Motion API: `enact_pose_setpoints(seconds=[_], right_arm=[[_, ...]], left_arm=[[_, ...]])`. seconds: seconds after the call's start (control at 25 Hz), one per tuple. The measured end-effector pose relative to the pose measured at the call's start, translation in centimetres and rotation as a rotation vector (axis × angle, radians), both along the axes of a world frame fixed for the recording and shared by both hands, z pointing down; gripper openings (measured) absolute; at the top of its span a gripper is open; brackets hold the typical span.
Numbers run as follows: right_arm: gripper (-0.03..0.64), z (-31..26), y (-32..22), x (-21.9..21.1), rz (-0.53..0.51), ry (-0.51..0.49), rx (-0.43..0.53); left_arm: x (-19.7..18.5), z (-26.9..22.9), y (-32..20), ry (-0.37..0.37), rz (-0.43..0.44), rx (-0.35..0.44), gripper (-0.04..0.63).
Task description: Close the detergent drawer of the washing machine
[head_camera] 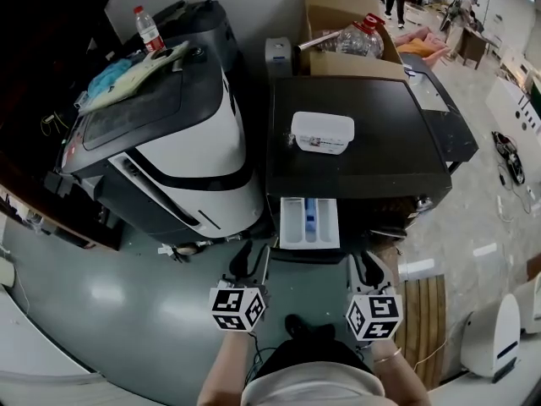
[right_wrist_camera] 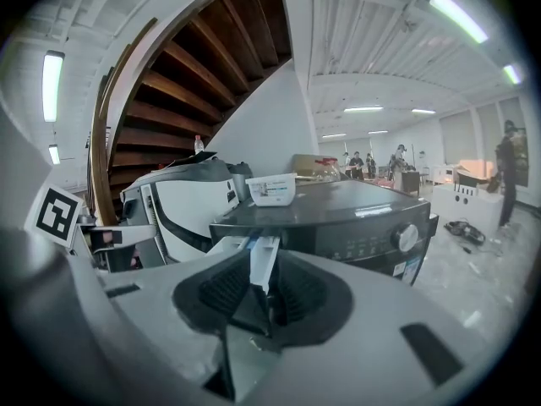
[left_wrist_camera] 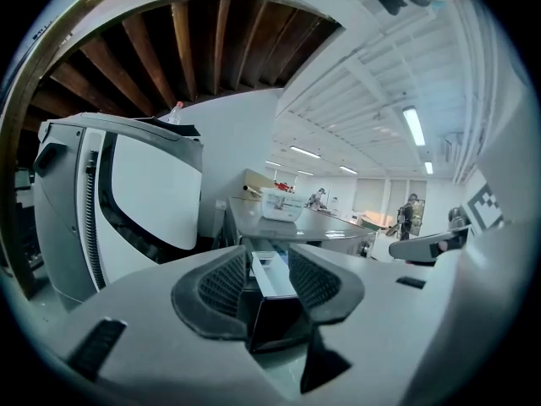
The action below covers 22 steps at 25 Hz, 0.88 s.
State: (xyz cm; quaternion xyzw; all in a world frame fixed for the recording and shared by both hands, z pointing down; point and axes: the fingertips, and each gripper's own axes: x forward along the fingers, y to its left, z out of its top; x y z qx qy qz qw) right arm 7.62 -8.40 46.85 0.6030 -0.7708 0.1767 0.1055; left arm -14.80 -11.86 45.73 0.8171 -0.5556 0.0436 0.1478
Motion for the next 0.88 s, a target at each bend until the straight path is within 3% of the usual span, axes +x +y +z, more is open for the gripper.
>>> enact_pose_setpoints(seconds=[0.44,0.88], right_arm=[[0.087,1.1,1.2,0.2,-0.03,0.008,-0.024],[0.087,4.1,1.3,-0.7,-0.069,0.02,-0.098]], left_arm=[[0.4,0.5,1.5,-0.013,-0.004,-0.012,0.143],[0.6,3.7,2.4,-0.043,0.009,-0.092,0.146]])
